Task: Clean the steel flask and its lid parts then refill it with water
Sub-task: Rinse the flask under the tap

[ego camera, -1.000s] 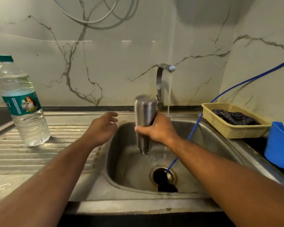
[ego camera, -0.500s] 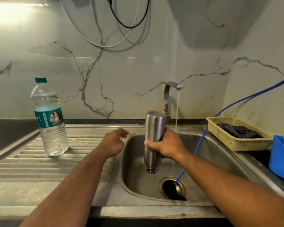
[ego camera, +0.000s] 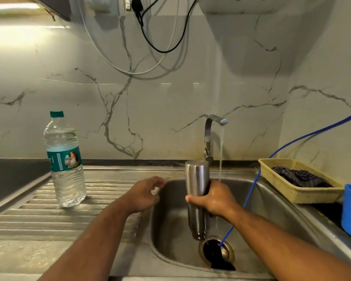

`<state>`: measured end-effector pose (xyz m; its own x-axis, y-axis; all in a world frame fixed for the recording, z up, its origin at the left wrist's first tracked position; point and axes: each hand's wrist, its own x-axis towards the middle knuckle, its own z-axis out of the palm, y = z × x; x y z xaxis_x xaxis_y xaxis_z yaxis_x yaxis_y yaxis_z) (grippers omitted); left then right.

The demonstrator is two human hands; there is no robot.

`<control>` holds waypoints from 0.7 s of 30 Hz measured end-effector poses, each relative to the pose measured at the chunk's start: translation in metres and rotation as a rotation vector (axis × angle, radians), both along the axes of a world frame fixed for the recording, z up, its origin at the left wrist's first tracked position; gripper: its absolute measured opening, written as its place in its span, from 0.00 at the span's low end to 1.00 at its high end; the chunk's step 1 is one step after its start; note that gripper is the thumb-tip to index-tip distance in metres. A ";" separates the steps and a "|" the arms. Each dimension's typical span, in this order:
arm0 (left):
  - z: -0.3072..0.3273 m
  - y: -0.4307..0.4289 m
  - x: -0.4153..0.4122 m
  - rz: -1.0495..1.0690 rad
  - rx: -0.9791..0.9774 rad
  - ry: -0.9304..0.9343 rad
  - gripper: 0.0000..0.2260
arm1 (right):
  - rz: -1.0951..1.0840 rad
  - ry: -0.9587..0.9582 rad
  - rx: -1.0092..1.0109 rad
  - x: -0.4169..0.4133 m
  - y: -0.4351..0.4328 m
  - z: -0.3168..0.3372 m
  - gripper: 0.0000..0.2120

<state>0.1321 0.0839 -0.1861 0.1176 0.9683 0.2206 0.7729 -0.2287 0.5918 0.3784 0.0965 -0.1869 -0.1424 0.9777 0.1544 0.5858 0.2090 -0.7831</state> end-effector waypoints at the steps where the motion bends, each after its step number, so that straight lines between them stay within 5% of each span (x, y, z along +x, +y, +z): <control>1: -0.001 0.000 0.001 -0.006 0.001 0.014 0.21 | -0.007 0.045 0.065 0.002 0.002 0.003 0.30; 7: 0.016 -0.008 -0.014 0.052 0.062 0.094 0.19 | 0.026 0.193 0.144 0.013 0.006 0.011 0.44; 14: 0.003 -0.027 -0.097 0.165 -0.052 0.273 0.23 | 0.109 0.137 0.309 -0.042 0.006 0.060 0.43; 21: 0.014 -0.017 -0.106 0.104 -0.274 0.443 0.32 | 0.280 0.095 0.283 -0.193 0.081 0.125 0.41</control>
